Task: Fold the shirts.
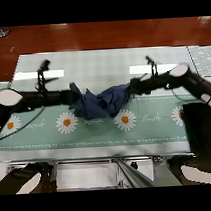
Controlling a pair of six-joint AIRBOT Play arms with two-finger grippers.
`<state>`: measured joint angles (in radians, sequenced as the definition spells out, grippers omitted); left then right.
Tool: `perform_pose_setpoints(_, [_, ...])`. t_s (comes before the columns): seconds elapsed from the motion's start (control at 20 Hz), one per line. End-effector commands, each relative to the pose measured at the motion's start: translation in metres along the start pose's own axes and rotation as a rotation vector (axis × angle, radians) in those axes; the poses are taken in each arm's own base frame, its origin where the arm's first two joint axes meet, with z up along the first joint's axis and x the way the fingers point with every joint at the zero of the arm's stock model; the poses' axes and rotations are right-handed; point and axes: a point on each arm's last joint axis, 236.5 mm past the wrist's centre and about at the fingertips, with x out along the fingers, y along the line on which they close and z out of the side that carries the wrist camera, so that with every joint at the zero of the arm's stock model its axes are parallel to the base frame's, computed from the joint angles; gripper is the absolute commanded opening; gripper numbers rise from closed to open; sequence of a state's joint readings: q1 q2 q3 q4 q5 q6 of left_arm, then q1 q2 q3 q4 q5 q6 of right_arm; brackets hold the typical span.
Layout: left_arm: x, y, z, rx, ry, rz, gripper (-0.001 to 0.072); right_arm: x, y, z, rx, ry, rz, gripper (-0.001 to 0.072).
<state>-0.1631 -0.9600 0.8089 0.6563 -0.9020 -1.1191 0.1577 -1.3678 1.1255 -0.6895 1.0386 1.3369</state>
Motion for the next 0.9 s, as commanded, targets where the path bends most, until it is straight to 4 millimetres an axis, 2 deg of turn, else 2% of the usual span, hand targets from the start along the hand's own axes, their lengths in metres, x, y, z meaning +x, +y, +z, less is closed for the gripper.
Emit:
perform_pose_setpoints(0.0, [-0.081,-0.044,0.112,0.151,-0.299,0.01,0.002,-0.093,0.093,0.082,-0.302,-0.191,-0.025,0.0026])
perform_pose_setpoints(0.05, [-0.118,-0.066,0.144,0.214,-0.406,0.016,0.002,-0.129,0.126,0.098,-0.395,-0.259,-0.035,0.0025])
perform_pose_setpoints(0.1, [-0.153,-0.087,0.167,0.272,-0.498,0.024,0.002,-0.167,0.158,0.103,-0.487,-0.316,-0.052,0.0026])
perform_pose_setpoints(0.15, [-0.193,-0.11,0.184,0.332,-0.593,0.039,0.002,-0.204,0.186,0.098,-0.569,-0.362,-0.072,0.0026])
perform_pose_setpoints(0.25, [-0.261,-0.148,0.197,0.435,-0.745,0.086,0.002,-0.258,0.222,0.067,-0.677,-0.414,-0.096,0.0026])
perform_pose_setpoints(0.35, [-0.311,-0.172,0.187,0.524,-0.842,0.177,0.002,-0.292,0.231,0.025,-0.721,-0.434,-0.141,0.0026])
perform_pose_setpoints(0.45, [-0.338,-0.182,0.164,0.584,-0.873,0.284,0.002,-0.308,0.226,-0.017,-0.731,-0.408,-0.171,0.0026])
perform_pose_setpoints(0.5, [-0.345,-0.182,0.15,0.589,-0.86,0.332,0.002,-0.312,0.22,-0.037,-0.723,-0.392,-0.189,0.0026])
perform_pose_setpoints(0.6, [-0.349,-0.168,0.119,0.552,-0.788,0.445,0.002,-0.311,0.203,-0.069,-0.682,-0.34,-0.21,0.0026])
perform_pose_setpoints(0.75, [-0.349,-0.125,0.077,0.394,-0.691,0.594,0.002,-0.29,0.16,-0.107,-0.55,-0.237,-0.251,0.0026])
perform_pose_setpoints(0.85, [-0.326,-0.1,0.06,0.328,-0.629,0.583,0.002,-0.257,0.123,-0.129,-0.447,-0.132,-0.26,0.0026])
